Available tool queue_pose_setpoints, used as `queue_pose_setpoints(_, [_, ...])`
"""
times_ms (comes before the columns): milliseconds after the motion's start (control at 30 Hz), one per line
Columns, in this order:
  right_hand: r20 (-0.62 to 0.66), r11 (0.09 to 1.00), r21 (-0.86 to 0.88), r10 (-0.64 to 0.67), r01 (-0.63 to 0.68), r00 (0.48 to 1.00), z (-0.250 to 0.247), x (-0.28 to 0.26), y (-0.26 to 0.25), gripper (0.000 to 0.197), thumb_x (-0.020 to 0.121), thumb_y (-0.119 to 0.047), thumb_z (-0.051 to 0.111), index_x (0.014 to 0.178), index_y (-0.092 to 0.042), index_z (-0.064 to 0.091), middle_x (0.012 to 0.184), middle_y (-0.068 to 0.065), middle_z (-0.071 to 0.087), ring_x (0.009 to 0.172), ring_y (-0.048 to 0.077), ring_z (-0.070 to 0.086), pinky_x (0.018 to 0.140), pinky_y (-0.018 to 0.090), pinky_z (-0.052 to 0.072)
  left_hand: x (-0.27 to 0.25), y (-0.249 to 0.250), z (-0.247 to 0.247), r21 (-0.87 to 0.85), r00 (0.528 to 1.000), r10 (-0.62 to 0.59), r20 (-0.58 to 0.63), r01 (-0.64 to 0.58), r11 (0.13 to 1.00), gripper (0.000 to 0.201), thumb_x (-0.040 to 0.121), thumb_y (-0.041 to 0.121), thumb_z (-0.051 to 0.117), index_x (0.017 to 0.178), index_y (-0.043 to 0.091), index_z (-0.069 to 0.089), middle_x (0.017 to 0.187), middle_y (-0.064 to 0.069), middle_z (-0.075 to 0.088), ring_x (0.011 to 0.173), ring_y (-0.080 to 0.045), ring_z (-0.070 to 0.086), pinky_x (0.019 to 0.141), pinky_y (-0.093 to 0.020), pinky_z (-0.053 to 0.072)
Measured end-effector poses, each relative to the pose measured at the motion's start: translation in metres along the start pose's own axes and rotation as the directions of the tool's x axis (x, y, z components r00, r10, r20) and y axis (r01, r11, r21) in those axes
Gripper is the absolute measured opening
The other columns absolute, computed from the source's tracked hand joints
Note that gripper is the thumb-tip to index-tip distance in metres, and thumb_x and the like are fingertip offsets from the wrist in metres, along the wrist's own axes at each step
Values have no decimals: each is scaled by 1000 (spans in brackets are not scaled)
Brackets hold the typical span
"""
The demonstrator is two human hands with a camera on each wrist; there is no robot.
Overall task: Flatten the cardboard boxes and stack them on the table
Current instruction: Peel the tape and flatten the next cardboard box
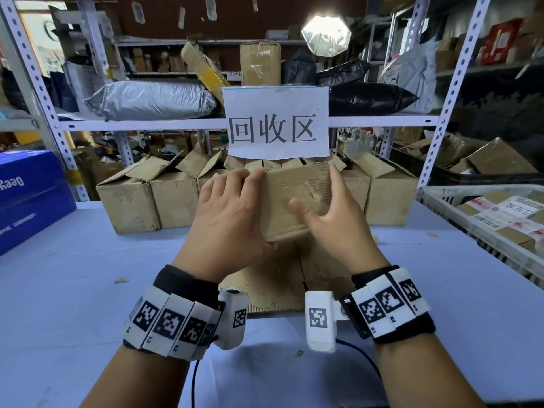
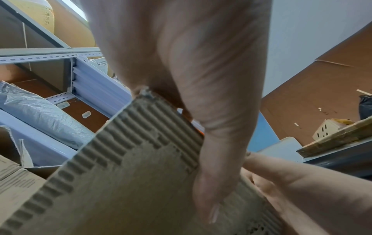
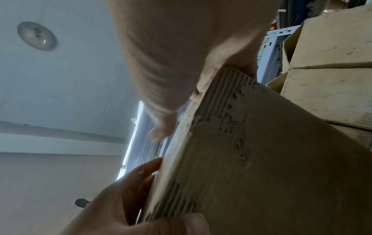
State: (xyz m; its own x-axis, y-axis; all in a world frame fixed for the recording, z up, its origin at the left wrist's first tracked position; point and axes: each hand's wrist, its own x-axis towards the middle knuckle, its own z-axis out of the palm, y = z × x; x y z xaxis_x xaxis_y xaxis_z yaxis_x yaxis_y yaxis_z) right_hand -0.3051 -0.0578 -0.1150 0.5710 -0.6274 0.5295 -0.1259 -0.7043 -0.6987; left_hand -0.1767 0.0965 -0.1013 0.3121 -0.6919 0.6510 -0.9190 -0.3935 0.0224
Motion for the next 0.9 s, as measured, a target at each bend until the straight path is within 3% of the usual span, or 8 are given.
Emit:
queue_pose_setpoints(100, [-41,999,40,10,-9,999,-1,1,1,106,75,-54,81,157,-31,18,152,-8,44,132,8,43,101,25,35,0,-1,0,3,1000,7,0,-7,1000,119,52,53,84,152,10,37,140,-12,47,130,-37,44,118,-49,24])
queue_pose_setpoints(300, [-76,1000,-3,-5,5,997,-11,6,5,66,93,-26,69,152,-26,39,140,-1,59,128,12,54,106,32,45,-2,-4,-1,2,1000,22,8,-22,1000,119,51,51,86,152,13,37,140,-9,46,131,-35,43,119,-48,22])
queue_pose_setpoints(400, [-34,999,49,-10,12,999,-15,7,8,56,101,-23,58,153,-29,38,130,-22,53,109,-19,47,91,5,37,-2,-4,-2,-6,1000,14,12,-14,1000,120,51,51,86,153,13,35,141,-9,45,132,-34,41,120,-47,21])
queue_pose_setpoints(467, [-32,995,103,9,-6,999,-16,7,9,48,105,-29,48,153,-31,39,130,-30,50,108,-22,49,86,-2,30,-2,-5,-1,-14,1000,10,14,-10,1000,121,51,51,86,154,14,34,142,-9,44,133,-34,40,120,-46,20])
queue_pose_setpoints(567, [-21,982,186,19,-15,1000,-15,4,7,65,97,-64,40,153,-32,37,151,-14,46,135,1,43,103,13,31,-2,-4,-1,-16,1000,8,13,-7,1000,121,51,52,87,153,13,34,142,-9,44,133,-34,40,120,-47,20])
queue_pose_setpoints(667, [-5,991,132,3,-2,1000,-11,1,1,103,73,-90,42,155,-29,31,154,-8,45,134,7,44,106,27,37,-2,-2,0,-11,1000,11,2,-11,1000,120,52,52,86,153,11,36,141,-11,46,132,-36,42,119,-48,23])
queue_pose_setpoints(767, [-97,999,-6,33,-33,995,-6,0,-4,97,71,-78,66,149,-28,35,140,-9,56,119,8,54,95,31,48,-2,0,1,0,1000,21,-3,-21,1000,120,51,51,87,152,11,37,140,-12,47,130,-36,43,119,-50,25])
queue_pose_setpoints(900, [-254,998,-6,54,-58,966,-4,3,-1,49,90,-47,68,131,-22,55,109,-7,66,97,9,59,79,27,46,-4,-1,0,11,999,52,17,-52,999,122,51,54,86,154,15,33,143,-10,45,131,-34,43,120,-50,25])
